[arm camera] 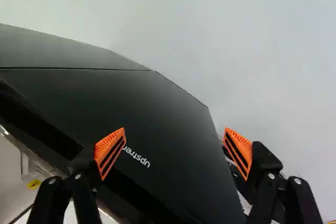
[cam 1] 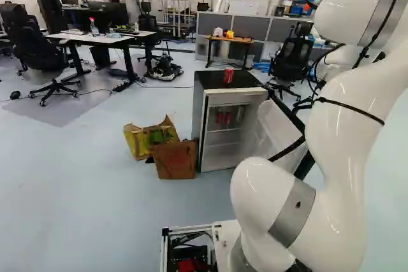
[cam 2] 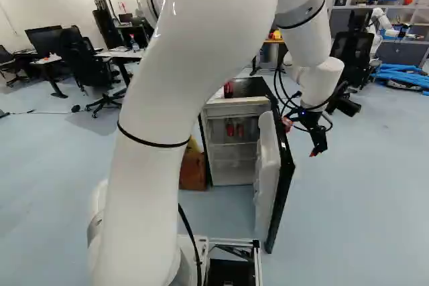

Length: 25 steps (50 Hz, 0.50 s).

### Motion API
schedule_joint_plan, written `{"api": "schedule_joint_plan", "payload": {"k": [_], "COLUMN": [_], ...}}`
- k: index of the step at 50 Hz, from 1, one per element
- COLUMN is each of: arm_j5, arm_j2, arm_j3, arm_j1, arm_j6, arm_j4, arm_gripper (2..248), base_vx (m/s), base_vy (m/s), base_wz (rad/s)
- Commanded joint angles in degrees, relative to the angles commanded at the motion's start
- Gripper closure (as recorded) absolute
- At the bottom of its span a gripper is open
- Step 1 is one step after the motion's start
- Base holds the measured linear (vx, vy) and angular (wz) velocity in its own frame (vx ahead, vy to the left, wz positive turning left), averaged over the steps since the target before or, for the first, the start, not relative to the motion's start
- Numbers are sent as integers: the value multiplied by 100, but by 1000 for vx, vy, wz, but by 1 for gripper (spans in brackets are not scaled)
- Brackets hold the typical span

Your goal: Grab a drink from the fridge

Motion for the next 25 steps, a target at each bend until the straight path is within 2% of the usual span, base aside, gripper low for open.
{"api": "schedule_joint_plan", "payload": {"k": [25], "arm_j5": [0], "arm_j2": [351], "arm_j3": [505], "arm_j1": [159], "arm_j6": [0], "arm_j4": [0], "arm_gripper": [3], "base_vx": [0], "base_vy": [0], "base_wz": [0]}}
